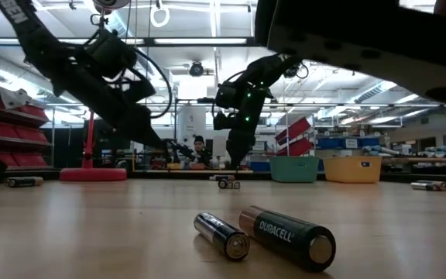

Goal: Sort batteries
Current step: Put the black battery into the green bin

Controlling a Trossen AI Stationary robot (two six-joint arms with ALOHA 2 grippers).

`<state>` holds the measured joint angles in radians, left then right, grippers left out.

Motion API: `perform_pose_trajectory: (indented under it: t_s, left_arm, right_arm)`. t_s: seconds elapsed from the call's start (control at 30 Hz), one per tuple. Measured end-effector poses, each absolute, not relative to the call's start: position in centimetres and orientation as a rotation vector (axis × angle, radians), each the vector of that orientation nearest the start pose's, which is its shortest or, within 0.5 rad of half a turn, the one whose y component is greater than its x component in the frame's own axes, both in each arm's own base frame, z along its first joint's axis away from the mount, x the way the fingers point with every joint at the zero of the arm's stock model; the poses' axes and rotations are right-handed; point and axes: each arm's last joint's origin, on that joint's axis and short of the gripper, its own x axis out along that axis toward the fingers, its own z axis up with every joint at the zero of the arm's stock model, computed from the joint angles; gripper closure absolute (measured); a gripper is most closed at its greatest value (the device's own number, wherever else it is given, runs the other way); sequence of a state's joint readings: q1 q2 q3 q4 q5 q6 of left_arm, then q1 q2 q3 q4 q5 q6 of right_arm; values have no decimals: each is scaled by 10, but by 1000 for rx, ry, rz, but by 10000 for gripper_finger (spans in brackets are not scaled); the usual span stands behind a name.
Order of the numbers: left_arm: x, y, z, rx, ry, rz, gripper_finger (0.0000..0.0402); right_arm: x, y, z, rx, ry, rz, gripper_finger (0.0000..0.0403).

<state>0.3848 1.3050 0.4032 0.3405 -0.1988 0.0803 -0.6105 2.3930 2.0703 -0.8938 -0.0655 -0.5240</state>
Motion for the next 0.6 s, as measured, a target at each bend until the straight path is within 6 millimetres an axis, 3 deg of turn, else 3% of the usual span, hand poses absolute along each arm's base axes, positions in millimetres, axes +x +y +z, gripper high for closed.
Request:
perform_pose_trajectory:
  t_s: [0.6]
  left_arm:
    - [212,118,137,3,664,617,222]
  right_arm:
    - [418,-287,159,-17,1265,-103,274]
